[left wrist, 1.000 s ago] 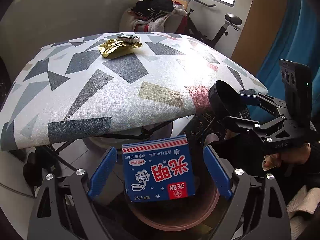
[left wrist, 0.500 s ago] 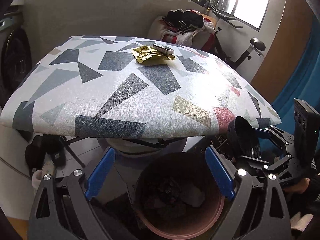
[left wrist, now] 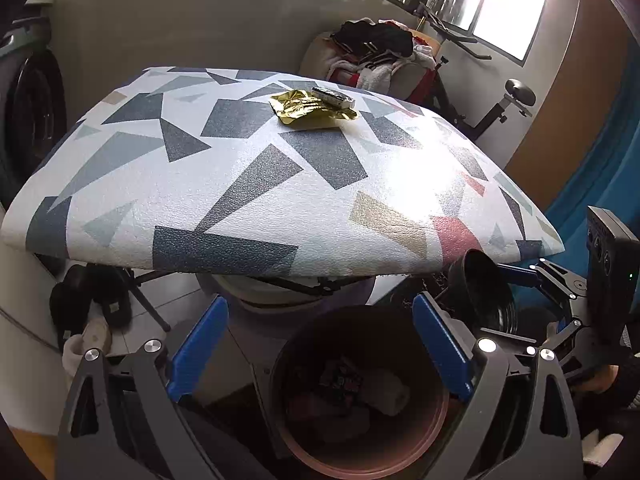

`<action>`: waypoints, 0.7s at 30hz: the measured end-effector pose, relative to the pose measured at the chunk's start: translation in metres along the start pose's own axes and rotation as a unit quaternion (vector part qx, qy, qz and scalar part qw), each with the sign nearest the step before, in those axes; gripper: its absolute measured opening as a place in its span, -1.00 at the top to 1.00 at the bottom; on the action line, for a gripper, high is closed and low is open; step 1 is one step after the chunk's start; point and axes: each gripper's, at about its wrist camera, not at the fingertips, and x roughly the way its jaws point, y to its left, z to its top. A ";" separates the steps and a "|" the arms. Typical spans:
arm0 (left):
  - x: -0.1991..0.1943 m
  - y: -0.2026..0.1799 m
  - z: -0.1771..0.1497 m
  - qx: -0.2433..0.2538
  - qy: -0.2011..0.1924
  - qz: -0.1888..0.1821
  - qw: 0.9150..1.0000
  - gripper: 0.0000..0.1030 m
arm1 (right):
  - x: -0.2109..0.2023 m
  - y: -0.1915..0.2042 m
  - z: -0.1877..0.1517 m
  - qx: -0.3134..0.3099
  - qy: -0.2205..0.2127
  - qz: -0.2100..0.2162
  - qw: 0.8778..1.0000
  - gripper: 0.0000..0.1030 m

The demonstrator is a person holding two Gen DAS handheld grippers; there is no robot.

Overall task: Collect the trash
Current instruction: 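Lower the black lid into the bin and open the right gripper, then move both grippers back over the board toward the gold foil and black packet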

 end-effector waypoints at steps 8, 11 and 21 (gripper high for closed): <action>0.001 0.001 0.000 -0.003 0.001 0.001 1.000 -0.78 | -0.002 -0.007 0.000 0.018 -0.004 -0.009 1.000 -0.89; 0.001 0.001 0.000 -0.005 0.002 0.001 1.000 -0.78 | -0.002 -0.014 0.000 0.033 -0.006 -0.014 0.999 -0.89; 0.002 0.001 0.000 -0.006 0.003 0.002 1.000 -0.78 | -0.002 -0.023 0.000 0.053 -0.007 -0.019 0.998 -0.89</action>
